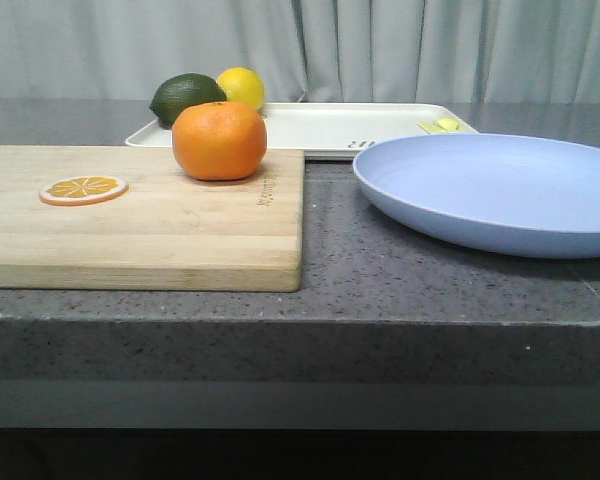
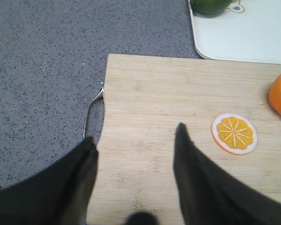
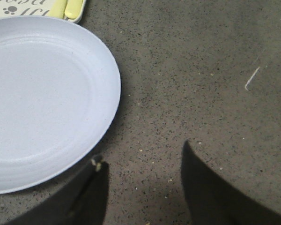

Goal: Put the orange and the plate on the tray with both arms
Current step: 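Move the left gripper down over the orange on the cutting board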

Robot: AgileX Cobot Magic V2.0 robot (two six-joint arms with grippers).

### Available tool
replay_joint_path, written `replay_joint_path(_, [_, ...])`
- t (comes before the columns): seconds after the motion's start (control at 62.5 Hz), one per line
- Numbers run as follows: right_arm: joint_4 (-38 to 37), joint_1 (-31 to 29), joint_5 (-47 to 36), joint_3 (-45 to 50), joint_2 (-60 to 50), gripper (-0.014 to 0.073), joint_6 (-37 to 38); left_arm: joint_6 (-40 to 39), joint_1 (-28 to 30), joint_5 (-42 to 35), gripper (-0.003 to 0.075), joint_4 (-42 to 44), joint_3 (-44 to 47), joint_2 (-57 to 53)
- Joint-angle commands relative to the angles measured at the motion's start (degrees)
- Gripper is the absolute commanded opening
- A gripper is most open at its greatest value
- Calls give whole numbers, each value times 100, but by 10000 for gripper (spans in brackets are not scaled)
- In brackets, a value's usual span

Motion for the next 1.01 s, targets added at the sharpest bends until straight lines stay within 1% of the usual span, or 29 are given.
replay_joint_path(0.0, [60, 1, -213, -223, 6, 547, 19, -32, -39, -423, 566, -16, -131, -4])
replay_joint_path(0.064, [83, 12, -18, -302, 6, 571, 19, -32, -217, -423, 567, -36, -131, -4])
replay_joint_path(0.16, [89, 129, 268, -469, 6, 570, 14, 0, -643, -478, 567, -26, -182, 57])
replay_joint_path(0.24, [89, 338, 375, -574, 6, 570, -64, 58, -1077, -599, 567, -26, -277, 175])
replay_joint_path(0.432, [265, 725, 711, -723, 6, 570, -92, 58, -1927, -689, 568, -16, -669, 842])
replay_joint_path(0.544, [303, 809, 699, -730, 6, 570, -92, 58, -2364, -731, 568, -16, -1008, 1391])
replay_joint_path(0.784, [303, 809, 660, -730, 6, 570, -92, 58, -2947, -833, 568, 70, -1859, 2616])
replay_joint_path(0.992, [303, 809, 660, -730, 6, 570, -92, 58, -3153, -819, 568, 199, -2713, 3653])
